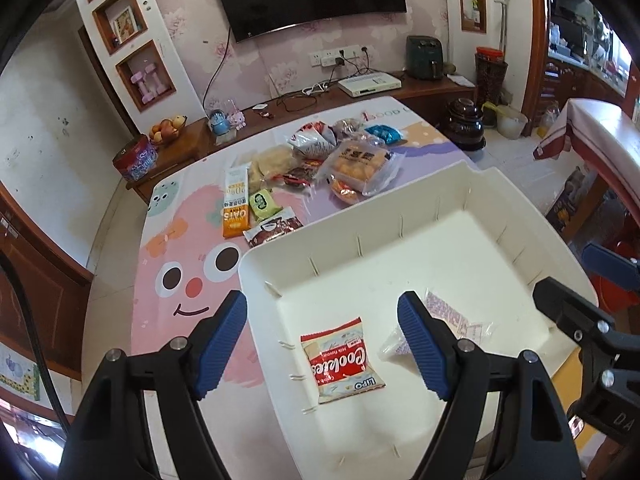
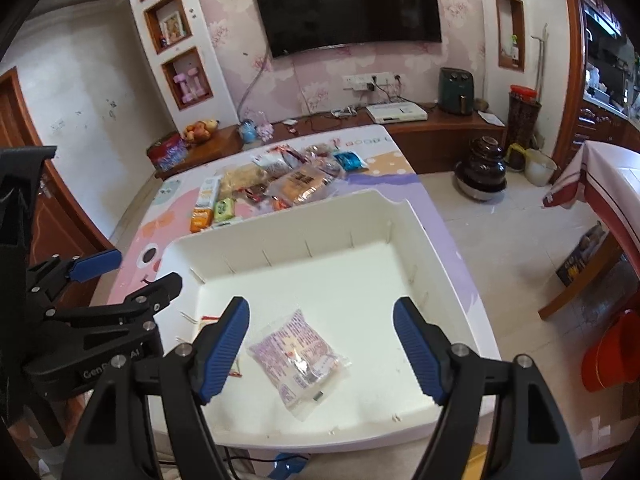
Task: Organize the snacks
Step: 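Move both open tools back toward the snack pile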
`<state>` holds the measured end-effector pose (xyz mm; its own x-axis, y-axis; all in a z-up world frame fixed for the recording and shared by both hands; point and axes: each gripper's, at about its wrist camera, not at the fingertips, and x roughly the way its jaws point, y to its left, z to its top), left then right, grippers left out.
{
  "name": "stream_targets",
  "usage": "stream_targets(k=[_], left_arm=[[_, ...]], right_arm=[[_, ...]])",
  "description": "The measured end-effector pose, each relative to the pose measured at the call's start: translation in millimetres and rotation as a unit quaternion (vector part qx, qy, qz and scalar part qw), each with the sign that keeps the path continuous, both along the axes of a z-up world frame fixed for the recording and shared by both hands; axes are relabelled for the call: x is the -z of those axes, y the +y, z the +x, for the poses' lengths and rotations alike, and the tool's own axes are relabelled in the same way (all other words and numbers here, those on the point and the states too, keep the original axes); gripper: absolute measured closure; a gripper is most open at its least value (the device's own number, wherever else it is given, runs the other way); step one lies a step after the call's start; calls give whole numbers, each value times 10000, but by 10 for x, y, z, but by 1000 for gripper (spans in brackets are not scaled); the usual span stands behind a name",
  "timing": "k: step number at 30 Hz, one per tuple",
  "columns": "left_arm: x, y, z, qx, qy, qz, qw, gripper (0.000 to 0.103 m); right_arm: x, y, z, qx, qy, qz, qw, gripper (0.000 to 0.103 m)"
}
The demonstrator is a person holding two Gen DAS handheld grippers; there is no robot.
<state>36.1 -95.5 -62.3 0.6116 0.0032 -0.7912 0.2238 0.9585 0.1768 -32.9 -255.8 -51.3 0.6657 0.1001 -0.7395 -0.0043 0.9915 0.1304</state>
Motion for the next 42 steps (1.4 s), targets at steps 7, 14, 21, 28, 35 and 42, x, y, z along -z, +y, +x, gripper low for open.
stream_targets(k=[7,14,21,28,35,42], left_arm=[[-130,109,26,-101,-242,-206,9994,29],[-421,267,91,35,-408,-557,9976,24],[-841,513,304,-49,-1027,-368,9940,15],[-1169,803,843,-112,-1108,-208,9936,9],[-1185,997,1699,-374,-817,113,9959,9],[-509,1238,2627,-777,7,46,9970,9]], right_arm=[[-90,116,59,-171,-288,-153,9993,28],[-201,115,430,-446,161,-376,9982,28],[-666,26,1019,-502,157,-397,9978,28],[-1188,219,1585,-828,-144,-657,9943,28],[-1306,480,2345,-970,-12,-930,9909,28],[-563,563,3137,-1244,1021,-622,9850,27]])
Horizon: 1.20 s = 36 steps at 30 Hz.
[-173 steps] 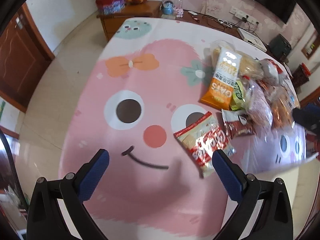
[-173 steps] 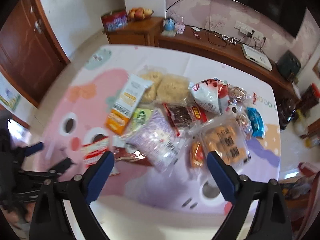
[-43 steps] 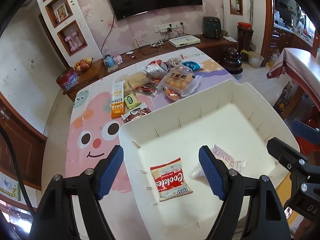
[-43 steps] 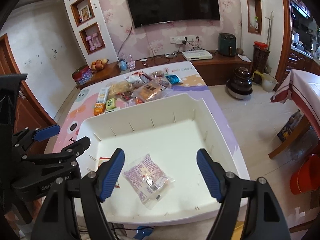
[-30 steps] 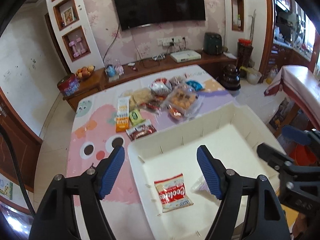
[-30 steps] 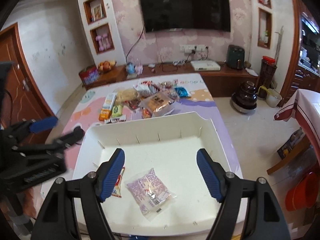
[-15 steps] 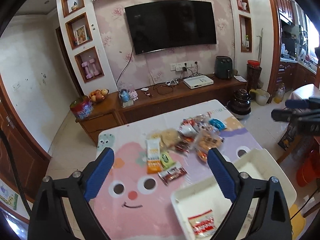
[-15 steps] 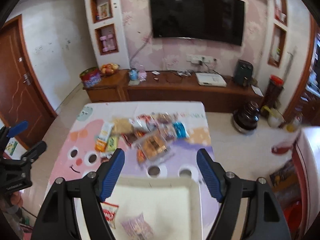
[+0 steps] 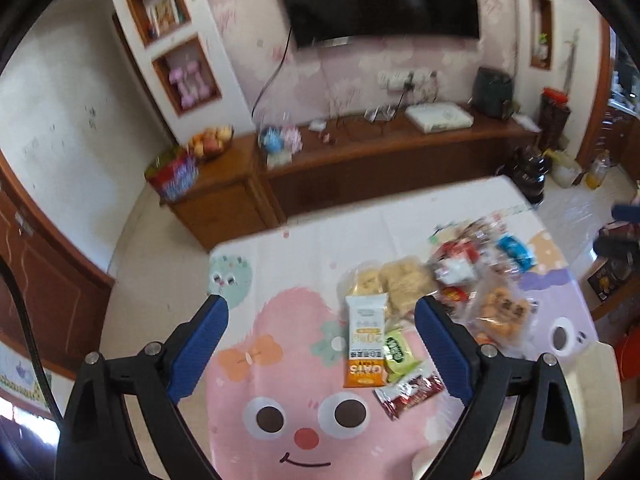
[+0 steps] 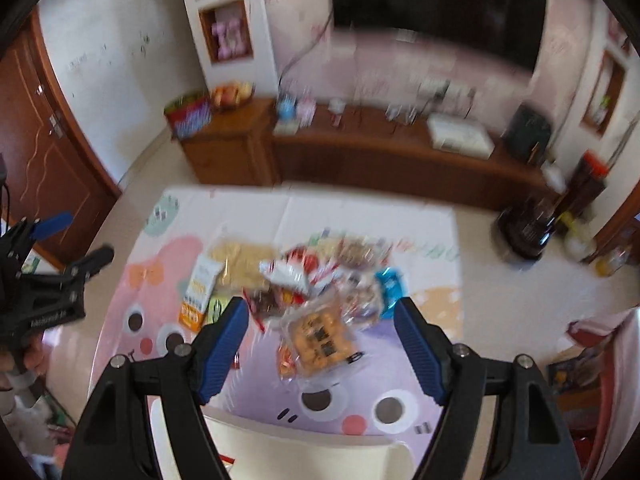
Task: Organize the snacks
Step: 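Move both open tools back toward the snack pile, then grasp white OATS bar with left tool while right tool grasps round-cake bag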
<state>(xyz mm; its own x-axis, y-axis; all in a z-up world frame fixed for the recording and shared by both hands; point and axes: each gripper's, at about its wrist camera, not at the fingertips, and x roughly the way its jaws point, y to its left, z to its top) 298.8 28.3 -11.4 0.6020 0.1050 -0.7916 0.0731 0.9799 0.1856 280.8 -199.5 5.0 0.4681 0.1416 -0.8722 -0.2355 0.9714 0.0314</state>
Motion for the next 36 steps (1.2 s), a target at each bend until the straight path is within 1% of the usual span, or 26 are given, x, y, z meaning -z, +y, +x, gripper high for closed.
stream_targets(k=[3,6,8,11,13,14,15,16,19,23,26,29,31,32,34,36], left_arm=[[448,85,289,-163,448,-128,9988,9],[830,136,442,-291,769,-128,9965,9],[1056,150,521,-366,956,-136,9947,9],[1346,127,601,-392,1203,-219,9917,9],[1490,79,633,-369,1312,-245,9904,9],[1546,59,641,-352,1358,-248,9898,9],[1605,35,647,-337,1405,-245,9892,9],[1674,12,658,-324,1453,-246,9885,9],[1793,-70,666,-273,1556,-257,9871,9],[1885,-158,675,-198,1640,-239,9860,9],[1932,-191,678,-197,1692,-228,9851,9],[1979,-195,690,-209,1755,-239,9840,9],[2000,-188,700,-231,1770,-255,9836,9],[2001,-181,706,-244,1765,-288,9836,9],[2006,-143,736,-310,1759,-386,9832,9],[2019,-103,763,-368,1781,-494,9821,10]], right_arm=[[473,-20,199,81,521,8,9986,27],[904,-46,312,123,904,-69,9958,27],[1138,-69,358,170,1150,-6,9932,27],[1402,-107,430,175,1453,114,9892,27],[1501,-99,472,174,1565,174,9874,27],[1558,-97,492,182,1615,222,9865,26],[1600,-85,502,166,1687,268,9852,23],[1650,-75,522,163,1775,314,9835,21],[1737,-37,569,171,1920,358,9806,18],[1794,100,590,49,1863,90,9824,10],[1844,211,589,-78,1842,-200,9826,6],[1916,341,575,-239,1814,-628,9811,5],[1970,382,584,-223,1876,-805,9787,5],[2005,382,603,-156,1957,-805,9772,5],[2063,353,654,-2,2151,-560,9750,4],[2136,277,717,223,2410,-164,9701,4]])
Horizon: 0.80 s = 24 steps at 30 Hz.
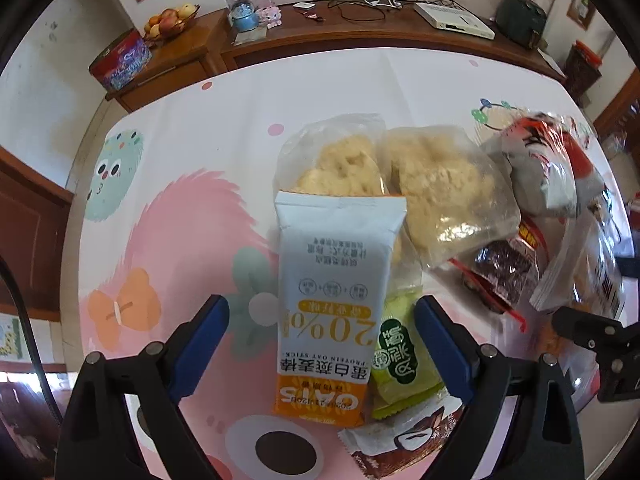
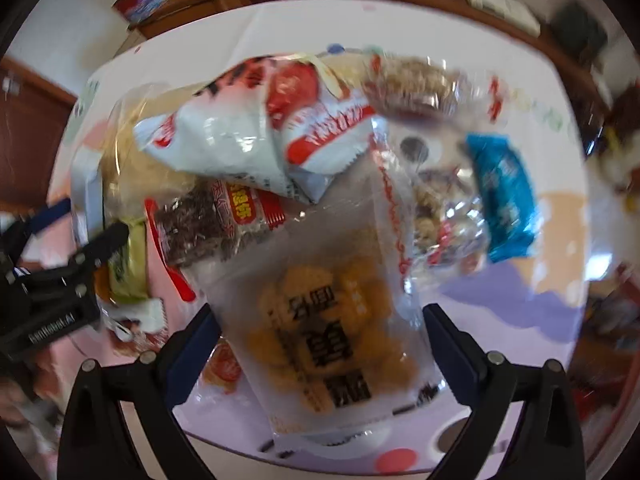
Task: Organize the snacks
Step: 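Grasp white OATS bar with left tool while right tool grasps round-cake bag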
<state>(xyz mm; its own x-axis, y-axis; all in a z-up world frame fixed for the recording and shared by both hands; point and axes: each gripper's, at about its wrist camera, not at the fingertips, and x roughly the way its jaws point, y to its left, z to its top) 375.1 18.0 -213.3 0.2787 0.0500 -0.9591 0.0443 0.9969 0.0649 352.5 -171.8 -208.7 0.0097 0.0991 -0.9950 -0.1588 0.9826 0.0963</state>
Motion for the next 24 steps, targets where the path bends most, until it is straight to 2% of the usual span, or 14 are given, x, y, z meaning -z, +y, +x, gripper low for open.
stream_targets(k=[1,3,6,11,14,16,18,21,24], left_arm=[[10,23,9,-26,21,-77,10000,11],[16,57,14,-58,73,-285,9995,20],[23,127,34,-83,144,-597,9981,31],[64,260,59,-268,233,-888,9954,32],[84,323,43,-315,220,-976,9945,32],[95,349,42,-271,205,-1038,9940,40],[92,380,31,-226,200,-1184,9925,53],[54,362,1,-132,131,-1081,9940,63],[-1,296,-61,-6,-43,-738,9973,66]], right_arm=[[17,-24,16,91,49,90,9999,4],[17,-101,25,296,72,348,9989,12],[-25,-198,13,455,44,579,9973,17],[-37,-335,1,589,211,764,9951,19],[-50,-405,-13,685,153,826,9941,20],[-35,-421,-47,749,105,869,9933,21],[-93,-521,-86,795,58,901,9927,22],[-150,-566,-118,832,3,902,9924,24],[-226,-622,-206,841,-88,922,9921,25]])
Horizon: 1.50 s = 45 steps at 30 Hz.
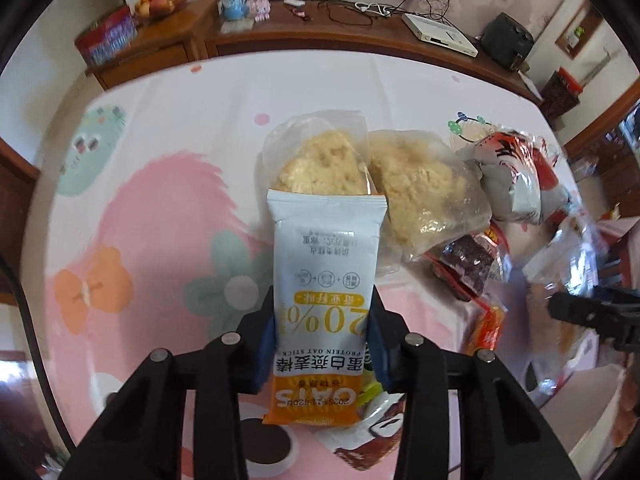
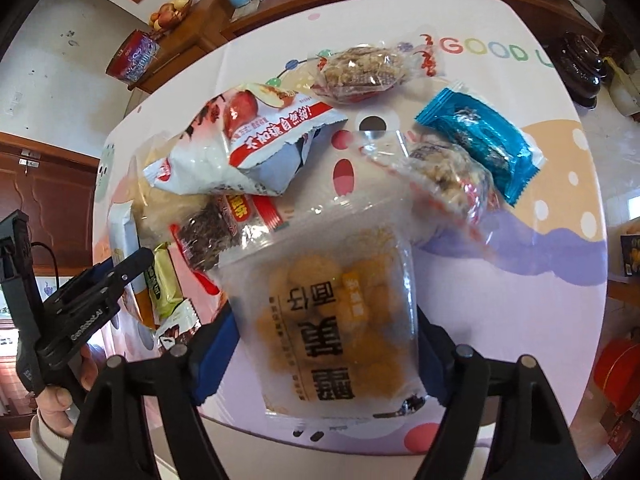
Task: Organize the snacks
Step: 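Grasp white OATS bar with left tool while right tool grasps round-cake bag, then carry OATS bar and cake bag into the white tray and release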
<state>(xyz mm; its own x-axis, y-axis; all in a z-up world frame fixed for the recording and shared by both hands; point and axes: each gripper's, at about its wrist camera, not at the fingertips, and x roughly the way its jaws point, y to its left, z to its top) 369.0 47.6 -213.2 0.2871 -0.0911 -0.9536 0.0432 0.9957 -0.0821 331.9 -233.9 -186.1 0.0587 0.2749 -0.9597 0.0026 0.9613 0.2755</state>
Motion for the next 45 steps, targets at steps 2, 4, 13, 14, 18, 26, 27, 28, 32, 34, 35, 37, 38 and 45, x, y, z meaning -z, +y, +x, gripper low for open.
stream_targets(k=[2,4,13,14,18,26,27,28,32,34,35,37,38,45], left_arm=[[-43,-17,-21,-16,-61,78,9999,67],[-93,1,-60,-106,-122,69,9998,67],[-791,33,-387,-45,-678,-103,9976,67],[-900,18,-450,20,-767,-118,9970,67],[-1383,-122,-760,330,-1121,-127,9931,67],[-1994,-430,-1562,751,-1535,-180,9851,66],[-2027,-447,-1660,753,-1542,-198,9850,66],[-2048,-461,-1759,765,-1549,-239,9847,66],[-2105,-526,-2150,818,-1650,-300,9824,66],[-2108,-563,-2353,815,-1790,-309,9800,65],[-2093,-578,-2443,820,-1839,-346,9789,65],[-2053,-605,-2605,811,-1875,-486,9777,65],[-2026,-621,-2665,797,-1854,-569,9778,65],[-1706,-619,-2971,564,-1600,-887,9815,65]], right_arm=[[-58,3,-40,-25,-84,-1,10000,27],[-132,9,-82,-51,-182,9,9998,27],[-709,-27,-307,-113,-812,55,9966,28],[-833,-39,-357,-106,-921,86,9957,28],[-1203,-30,-565,-147,-1247,191,9919,28],[-1708,92,-1290,-303,-1784,380,9828,27],[-1728,107,-1354,-306,-1821,382,9821,27],[-1762,110,-1480,-314,-1895,377,9807,27],[-1842,121,-1952,-321,-2151,392,9753,27],[-1863,122,-2160,-299,-2245,394,9732,27],[-1870,122,-2245,-292,-2283,401,9723,27],[-1873,111,-2419,-252,-2360,458,9703,27],[-1873,99,-2522,-211,-2413,484,9690,27],[-1707,37,-2939,22,-2507,323,9675,27]])
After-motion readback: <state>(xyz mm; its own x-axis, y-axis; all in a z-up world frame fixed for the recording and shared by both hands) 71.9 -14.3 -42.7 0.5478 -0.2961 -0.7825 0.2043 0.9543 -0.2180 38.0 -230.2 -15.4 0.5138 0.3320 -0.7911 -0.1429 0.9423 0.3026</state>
